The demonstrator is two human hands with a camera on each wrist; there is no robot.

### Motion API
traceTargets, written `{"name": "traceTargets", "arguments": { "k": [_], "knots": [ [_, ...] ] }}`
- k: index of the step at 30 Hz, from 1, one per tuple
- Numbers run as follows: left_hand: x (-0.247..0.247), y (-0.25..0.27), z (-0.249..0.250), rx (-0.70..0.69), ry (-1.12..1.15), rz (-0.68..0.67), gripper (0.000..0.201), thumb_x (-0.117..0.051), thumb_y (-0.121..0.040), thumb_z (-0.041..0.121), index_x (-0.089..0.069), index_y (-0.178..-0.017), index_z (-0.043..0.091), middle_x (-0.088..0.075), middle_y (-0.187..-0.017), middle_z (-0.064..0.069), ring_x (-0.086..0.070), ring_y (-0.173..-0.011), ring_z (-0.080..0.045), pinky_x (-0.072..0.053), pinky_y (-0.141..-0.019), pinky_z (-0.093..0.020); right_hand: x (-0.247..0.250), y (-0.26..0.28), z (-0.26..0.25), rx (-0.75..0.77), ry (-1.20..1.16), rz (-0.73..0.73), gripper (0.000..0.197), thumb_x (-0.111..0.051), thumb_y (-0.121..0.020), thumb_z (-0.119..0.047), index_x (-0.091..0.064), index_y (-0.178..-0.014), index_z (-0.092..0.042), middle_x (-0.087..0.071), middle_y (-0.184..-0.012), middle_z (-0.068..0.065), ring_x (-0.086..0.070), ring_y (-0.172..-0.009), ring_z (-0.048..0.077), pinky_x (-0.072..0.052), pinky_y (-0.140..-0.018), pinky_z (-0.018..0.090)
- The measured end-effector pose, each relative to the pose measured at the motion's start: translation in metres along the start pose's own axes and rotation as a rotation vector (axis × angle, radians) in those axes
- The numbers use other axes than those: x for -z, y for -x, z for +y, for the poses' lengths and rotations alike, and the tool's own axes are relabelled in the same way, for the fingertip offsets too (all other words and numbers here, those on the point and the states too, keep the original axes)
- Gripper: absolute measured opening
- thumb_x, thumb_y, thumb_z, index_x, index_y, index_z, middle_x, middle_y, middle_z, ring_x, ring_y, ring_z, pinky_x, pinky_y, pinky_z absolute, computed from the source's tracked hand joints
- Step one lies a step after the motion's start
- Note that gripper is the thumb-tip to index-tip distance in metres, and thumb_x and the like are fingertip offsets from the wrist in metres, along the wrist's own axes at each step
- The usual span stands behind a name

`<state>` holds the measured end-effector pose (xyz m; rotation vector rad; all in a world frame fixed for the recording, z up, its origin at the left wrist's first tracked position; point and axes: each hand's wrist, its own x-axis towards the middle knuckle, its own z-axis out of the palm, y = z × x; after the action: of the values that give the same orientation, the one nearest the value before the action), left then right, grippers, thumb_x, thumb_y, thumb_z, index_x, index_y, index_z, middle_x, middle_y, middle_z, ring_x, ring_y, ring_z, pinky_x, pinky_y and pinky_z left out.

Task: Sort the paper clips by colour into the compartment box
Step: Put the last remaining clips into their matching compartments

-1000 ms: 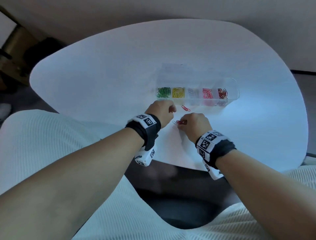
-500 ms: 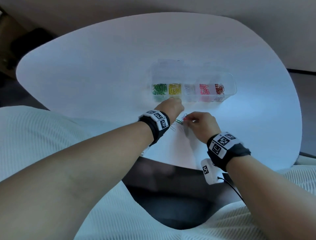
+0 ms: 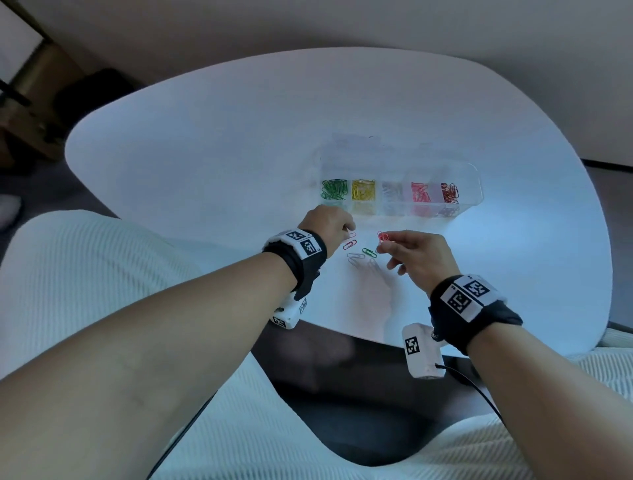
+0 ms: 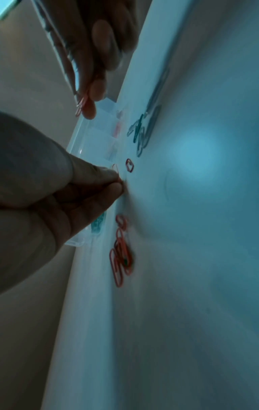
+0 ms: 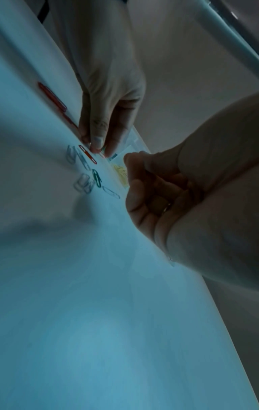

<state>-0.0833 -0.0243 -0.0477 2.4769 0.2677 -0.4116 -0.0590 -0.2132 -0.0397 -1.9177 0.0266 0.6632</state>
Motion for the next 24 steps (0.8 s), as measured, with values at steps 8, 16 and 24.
{"name": "traceTargets", "arguments": {
  "k": [8, 16, 24],
  "knots": [
    [0.01, 0.008, 0.027, -0.086, 0.194, 0.086, 0.026, -0.058, -0.085, 0.008, -0.073, -0.105, 0.014, -0.068, -0.103, 0.0, -0.059, -0.089, -0.01, -0.042, -0.08, -0.016, 0.011, -0.005, -0.006, 0.023, 0.045, 0.124, 0.017, -0.074, -0.082, -0.018, -0.076, -0.098, -0.014, -0.074, -0.077, -0.001, -0.063, -0.055, 0.013, -0.049, -0.054, 0.023],
    [0.018, -0.018, 0.074, -0.087, 0.401, 0.241, 0.017, -0.066, -0.079, 0.006, -0.075, -0.088, 0.017, -0.065, -0.079, 0.007, -0.057, -0.074, -0.007, -0.044, -0.072, -0.014, 0.037, -0.038, -0.042, 0.159, 0.143, 0.559, 0.013, -0.075, -0.078, -0.035, -0.067, -0.074, -0.026, -0.071, -0.073, -0.007, -0.067, -0.06, 0.007, -0.054, -0.063, 0.02],
    [0.013, -0.045, 0.099, -0.046, 0.4, 0.245, 0.012, -0.069, -0.078, 0.01, -0.071, -0.077, 0.022, -0.07, -0.08, 0.006, -0.061, -0.073, -0.01, -0.051, -0.071, -0.02, 0.045, -0.044, -0.038, 0.047, 0.33, 0.544, 0.029, -0.047, -0.094, -0.039, -0.071, -0.102, -0.025, -0.071, -0.098, -0.001, -0.064, -0.092, 0.022, -0.042, -0.073, 0.026]
  ]
}}
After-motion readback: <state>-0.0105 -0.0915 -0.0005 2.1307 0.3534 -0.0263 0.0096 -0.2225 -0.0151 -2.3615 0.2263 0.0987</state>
